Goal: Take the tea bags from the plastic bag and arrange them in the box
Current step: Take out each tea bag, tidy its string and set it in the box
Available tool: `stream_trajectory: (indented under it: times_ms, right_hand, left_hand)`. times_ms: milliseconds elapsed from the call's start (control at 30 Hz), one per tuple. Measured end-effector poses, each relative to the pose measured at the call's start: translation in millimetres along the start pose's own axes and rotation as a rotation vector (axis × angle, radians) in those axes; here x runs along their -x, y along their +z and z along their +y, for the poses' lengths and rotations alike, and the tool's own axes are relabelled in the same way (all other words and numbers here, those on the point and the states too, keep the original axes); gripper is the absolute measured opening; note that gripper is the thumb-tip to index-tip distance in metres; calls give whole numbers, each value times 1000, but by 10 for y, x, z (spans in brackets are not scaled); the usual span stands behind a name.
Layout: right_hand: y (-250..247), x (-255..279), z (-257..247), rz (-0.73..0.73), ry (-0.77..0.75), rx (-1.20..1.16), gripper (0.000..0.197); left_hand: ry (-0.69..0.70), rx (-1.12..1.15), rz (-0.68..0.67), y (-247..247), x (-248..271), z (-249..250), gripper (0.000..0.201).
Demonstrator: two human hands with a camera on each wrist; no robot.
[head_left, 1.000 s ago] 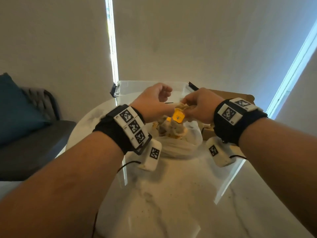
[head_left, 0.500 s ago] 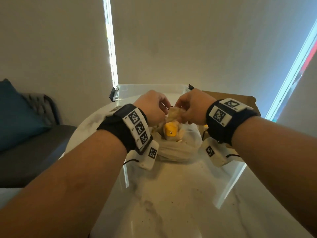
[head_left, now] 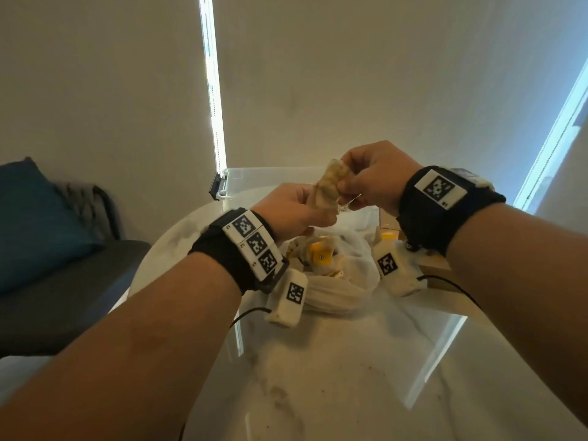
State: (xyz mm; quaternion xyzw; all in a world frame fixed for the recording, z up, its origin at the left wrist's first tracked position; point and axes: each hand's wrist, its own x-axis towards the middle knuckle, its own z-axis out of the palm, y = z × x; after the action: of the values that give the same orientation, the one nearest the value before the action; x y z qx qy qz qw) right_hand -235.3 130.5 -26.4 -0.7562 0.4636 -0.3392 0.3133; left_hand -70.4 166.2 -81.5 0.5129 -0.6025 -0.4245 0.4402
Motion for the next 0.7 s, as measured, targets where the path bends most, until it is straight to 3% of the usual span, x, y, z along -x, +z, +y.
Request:
stream_trajectory:
  times_ms: [133, 233, 300, 467, 633, 700]
  right_hand:
    - [3, -98, -3, 1, 30, 15, 7]
    - [15, -126, 26, 6, 55, 81, 3]
    - [9, -119, 34, 26, 33, 92, 4]
    - [-126, -21, 46, 42, -13, -76, 14]
    - [-256, 80, 69, -34, -34, -99, 19]
    - [-264, 92, 78, -48, -37, -52, 17]
  left_hand:
    - [-61, 291, -27, 63, -17, 22, 12]
    - [-163, 494, -91, 89, -21, 59, 22]
    - [-221, 573, -63, 89, -39, 80, 30]
    - [-339, 903, -49, 13, 8, 119, 30]
    - [-360, 977, -163, 91, 71, 160, 49]
    - [-357, 955, -201, 153, 70, 188, 46]
